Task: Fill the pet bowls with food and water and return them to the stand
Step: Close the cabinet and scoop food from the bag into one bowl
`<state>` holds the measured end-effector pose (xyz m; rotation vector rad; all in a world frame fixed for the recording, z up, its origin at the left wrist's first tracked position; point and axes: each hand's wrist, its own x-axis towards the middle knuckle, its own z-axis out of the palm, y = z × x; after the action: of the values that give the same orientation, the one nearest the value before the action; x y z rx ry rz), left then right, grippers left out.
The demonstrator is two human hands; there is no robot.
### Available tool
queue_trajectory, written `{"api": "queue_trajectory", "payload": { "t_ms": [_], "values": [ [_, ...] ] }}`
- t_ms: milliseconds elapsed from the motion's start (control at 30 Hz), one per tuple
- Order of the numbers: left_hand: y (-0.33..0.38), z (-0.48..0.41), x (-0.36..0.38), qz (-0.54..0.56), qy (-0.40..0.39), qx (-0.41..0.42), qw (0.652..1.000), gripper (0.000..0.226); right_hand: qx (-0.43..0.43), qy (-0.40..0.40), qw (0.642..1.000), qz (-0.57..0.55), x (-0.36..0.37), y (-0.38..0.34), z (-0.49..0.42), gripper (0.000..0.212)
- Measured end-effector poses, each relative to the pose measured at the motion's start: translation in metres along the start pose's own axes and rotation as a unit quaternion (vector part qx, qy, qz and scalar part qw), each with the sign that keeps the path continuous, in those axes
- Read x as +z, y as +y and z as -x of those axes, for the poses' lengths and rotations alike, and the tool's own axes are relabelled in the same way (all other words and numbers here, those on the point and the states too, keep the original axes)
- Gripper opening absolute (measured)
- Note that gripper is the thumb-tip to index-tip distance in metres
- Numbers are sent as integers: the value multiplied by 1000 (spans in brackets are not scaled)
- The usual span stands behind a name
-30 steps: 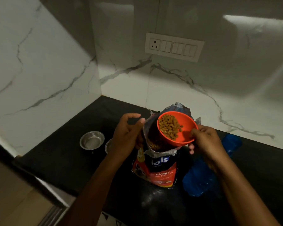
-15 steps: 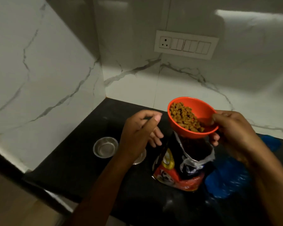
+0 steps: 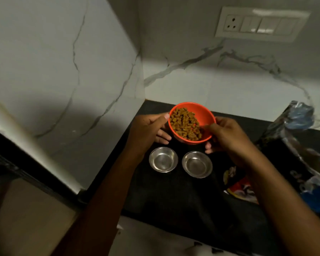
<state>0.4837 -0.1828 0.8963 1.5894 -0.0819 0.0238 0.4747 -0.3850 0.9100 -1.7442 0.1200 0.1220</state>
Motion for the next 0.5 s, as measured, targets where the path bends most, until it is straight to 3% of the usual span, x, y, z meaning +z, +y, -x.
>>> {"api": "queue_trajectory", "payload": {
  "t_ms": [233, 500],
  "values": [
    [-79, -26, -36, -46, 26, -104, 993, 25, -22, -2, 991, 132, 53, 81, -57, 20],
    [-140, -40, -36, -81, 81, -114, 987, 25, -21, -43, 968, 244, 65, 118, -83, 30]
  ]
}}
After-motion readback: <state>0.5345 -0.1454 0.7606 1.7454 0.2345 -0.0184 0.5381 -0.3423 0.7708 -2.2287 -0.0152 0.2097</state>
